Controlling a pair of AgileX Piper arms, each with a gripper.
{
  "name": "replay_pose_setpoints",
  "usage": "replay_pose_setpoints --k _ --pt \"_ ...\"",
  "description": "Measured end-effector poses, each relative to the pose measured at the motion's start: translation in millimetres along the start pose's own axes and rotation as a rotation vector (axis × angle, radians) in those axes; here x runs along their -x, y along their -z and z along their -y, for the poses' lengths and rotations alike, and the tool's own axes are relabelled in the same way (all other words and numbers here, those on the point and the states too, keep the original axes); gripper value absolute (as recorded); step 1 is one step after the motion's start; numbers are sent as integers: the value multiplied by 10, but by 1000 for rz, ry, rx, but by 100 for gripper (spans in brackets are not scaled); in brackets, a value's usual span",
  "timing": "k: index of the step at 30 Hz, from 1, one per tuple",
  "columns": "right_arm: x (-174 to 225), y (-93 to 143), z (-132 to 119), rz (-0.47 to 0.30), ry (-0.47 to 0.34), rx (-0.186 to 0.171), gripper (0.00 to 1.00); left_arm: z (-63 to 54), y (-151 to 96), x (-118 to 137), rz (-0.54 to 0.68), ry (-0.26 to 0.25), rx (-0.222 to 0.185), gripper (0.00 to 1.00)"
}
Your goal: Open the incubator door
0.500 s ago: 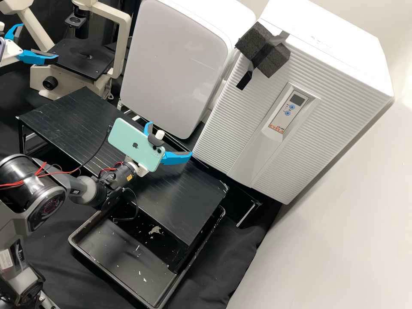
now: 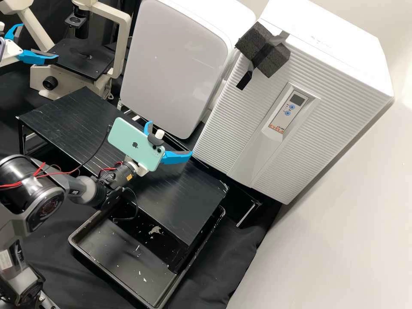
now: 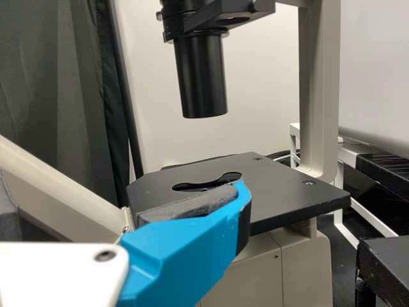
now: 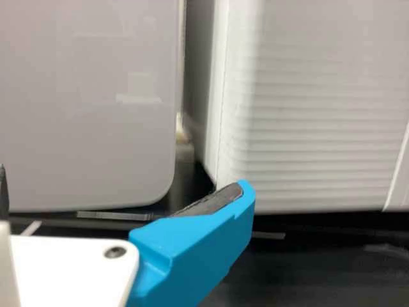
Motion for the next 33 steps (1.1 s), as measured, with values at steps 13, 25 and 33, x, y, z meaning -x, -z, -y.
replay_pose_setpoints --k 13,25,33 --pt "88 668 -642 -107 -350 -75 100 0 0 0 0 0 0 100" --pt "-202 1093 -809 42 -522 -130 100 0 0 0 0 0 0 100" --pt "-400 1117 -857 127 -560 -132 100 0 0 0 0 0 0 100"
